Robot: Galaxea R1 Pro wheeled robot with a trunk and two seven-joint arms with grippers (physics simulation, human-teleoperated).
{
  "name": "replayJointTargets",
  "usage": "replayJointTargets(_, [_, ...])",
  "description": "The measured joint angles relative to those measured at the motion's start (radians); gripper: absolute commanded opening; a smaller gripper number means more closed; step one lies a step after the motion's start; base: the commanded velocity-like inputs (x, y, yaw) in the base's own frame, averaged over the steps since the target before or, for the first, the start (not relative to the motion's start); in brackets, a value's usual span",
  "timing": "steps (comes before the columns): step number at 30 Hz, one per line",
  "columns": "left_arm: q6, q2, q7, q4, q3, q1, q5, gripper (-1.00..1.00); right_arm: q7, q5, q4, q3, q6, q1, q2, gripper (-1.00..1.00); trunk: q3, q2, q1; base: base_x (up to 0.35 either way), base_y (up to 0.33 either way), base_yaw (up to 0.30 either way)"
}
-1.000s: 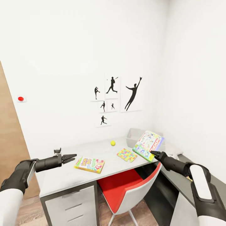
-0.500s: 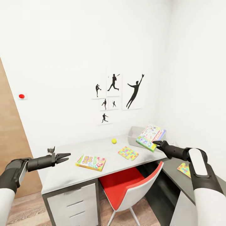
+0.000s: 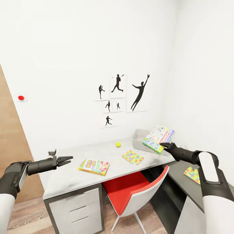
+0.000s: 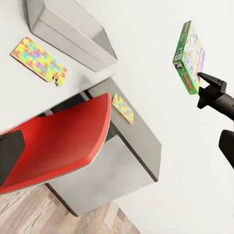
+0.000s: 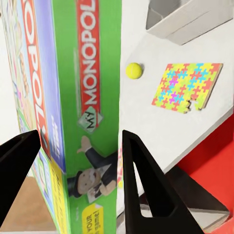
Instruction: Put all the toys in the child's room - the three board games (two on the bed and one on the table), the two jigsaw puzzles on the table, and the tennis ball on the table - inside the toy box on the table in the child's room.
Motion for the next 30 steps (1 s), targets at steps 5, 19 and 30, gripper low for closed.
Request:
replayJointTargets(5, [0.003,0.003,-0.003,-0.026,0.0,0.0,0.003,1.0,-0.001,0.002,-0.012,0.001,-0.002,0.01,0.001,-1.0,0.0,0.0,0.0,0.0,0.0,-0.019])
replayJointTargets(19, [0.007,0.003,-0.002,-0.032,0.001,0.0,0.0,1.0,-0.001,0.002,-0.012,0.0,-0.002,0.012,0.001,-1.0,-0.008,0.0,-0.001,0.169,-0.019,-0.23])
replayJointTargets(30, [0.007,0.002,-0.002,-0.034,0.002,0.0,0.0,1.0,-0.001,0.008,-0.012,0.005,-0.005,0.012,0.005,-1.0,-0.012,0.0,-0.001,0.324,-0.025,-0.062])
